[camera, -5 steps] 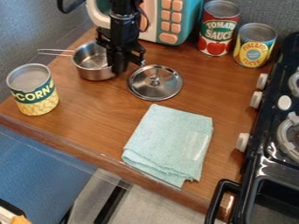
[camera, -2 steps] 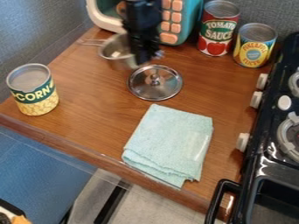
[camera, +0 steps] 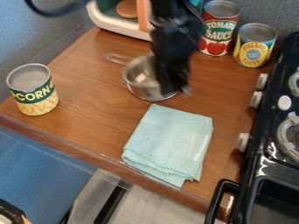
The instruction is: Picks a silver pot and places it on top on the towel
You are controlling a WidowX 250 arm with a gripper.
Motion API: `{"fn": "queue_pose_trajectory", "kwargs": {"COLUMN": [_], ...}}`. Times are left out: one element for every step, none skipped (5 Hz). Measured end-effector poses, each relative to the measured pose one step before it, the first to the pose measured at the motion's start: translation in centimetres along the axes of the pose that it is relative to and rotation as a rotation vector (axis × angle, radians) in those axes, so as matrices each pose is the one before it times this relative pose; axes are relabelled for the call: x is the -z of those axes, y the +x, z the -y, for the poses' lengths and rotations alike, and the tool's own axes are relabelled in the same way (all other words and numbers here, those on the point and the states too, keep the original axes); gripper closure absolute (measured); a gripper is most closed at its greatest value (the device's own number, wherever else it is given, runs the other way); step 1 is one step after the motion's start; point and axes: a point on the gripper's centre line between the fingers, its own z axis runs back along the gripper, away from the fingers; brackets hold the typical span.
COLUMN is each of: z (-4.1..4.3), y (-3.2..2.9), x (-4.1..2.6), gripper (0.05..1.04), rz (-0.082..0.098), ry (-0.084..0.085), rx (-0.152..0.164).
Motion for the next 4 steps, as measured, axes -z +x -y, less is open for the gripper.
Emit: {"fn": "queue_pose_trajectory", "kwargs": {"z": [2.836, 2.965, 0.584, 0.305], "y": [-0.768, -0.504, -0.375, -0.354], "x": [0.846, 1.348, 0.633, 1.181], "gripper": [1.006, 1.006, 1.006, 1.006], "rz": [-0.0339, -0.0443, -0.0252, -0.0404], "ry": [-0.0023, -0.0172, 0.0152, 0.003], "rx": [0.0498, 0.0483, 0.0027, -0.0046]}}
